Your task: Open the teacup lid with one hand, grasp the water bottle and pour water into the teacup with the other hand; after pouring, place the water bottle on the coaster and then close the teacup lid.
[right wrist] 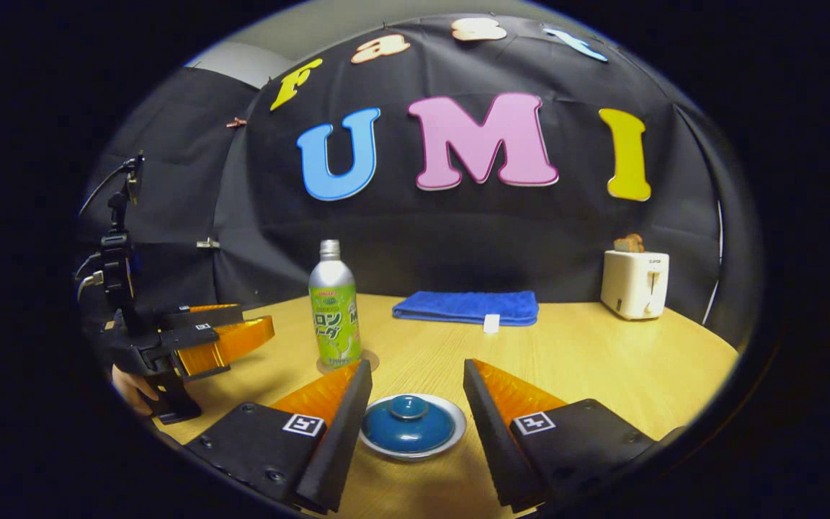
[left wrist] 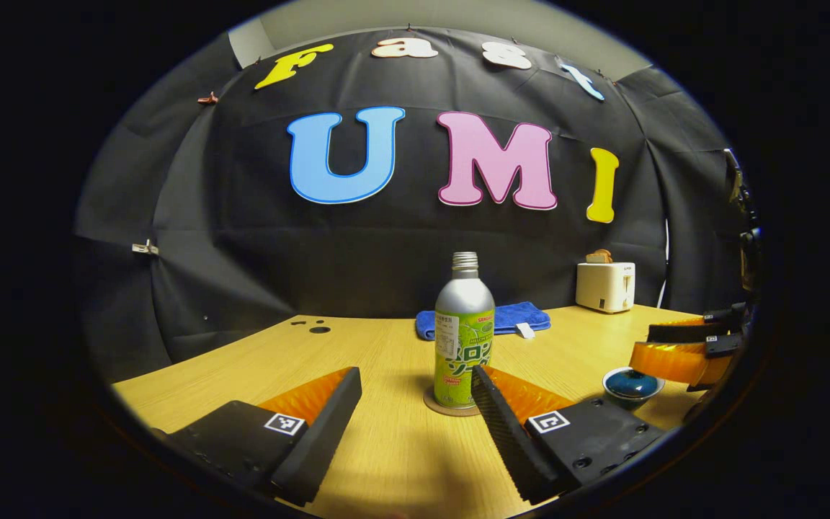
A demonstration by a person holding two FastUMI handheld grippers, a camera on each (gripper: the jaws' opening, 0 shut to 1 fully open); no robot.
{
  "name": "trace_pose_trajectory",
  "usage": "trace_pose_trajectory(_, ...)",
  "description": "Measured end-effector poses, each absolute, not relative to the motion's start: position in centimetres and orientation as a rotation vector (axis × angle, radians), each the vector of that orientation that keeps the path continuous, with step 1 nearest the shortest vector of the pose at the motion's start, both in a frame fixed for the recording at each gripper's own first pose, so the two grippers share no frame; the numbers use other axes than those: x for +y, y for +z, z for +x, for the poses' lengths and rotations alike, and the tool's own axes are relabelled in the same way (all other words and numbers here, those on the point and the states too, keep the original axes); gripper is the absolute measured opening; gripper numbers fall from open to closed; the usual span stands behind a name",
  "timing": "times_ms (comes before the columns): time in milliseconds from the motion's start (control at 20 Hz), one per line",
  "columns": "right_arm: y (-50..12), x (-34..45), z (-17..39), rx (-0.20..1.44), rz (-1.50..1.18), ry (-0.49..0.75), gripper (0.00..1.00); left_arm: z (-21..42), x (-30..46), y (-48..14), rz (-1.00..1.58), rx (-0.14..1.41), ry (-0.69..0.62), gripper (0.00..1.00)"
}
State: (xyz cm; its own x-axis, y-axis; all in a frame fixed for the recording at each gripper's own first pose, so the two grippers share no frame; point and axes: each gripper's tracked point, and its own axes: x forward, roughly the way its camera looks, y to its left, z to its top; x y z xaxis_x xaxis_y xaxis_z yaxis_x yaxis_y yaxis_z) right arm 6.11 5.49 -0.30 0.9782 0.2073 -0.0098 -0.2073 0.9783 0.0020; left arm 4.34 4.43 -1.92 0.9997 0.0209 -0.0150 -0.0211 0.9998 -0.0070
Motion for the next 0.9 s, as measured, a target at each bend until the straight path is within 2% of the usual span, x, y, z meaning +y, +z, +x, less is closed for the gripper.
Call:
trace_pose_trajectory(100, -0.2, 5.3, 5.7, 0.007, 0.002, 0.201, 0.8, 4.0, 3.5, -1.9, -0.008, 0.015, 0.01, 0.97)
trace_pose_trajectory(250, -0.5, 4.2, 5.9, 0.009, 0.001, 0.147, 0.98, 3.8, 2.1, -2.0, -0.007, 0.014, -0.003, 0.97)
trace_pose_trajectory(600, -0.2, 1.3, 5.0, 0.002, -0.002, -0.003, 0.99, 3.3, 0.0, -1.9, -0.006, 0.011, -0.024, 0.97)
trace_pose_trajectory(900, -0.2, 1.6, 4.6, 0.003, -0.002, 0.007, 0.98, 3.3, 0.2, -1.9, -0.006, 0.011, -0.013, 0.97)
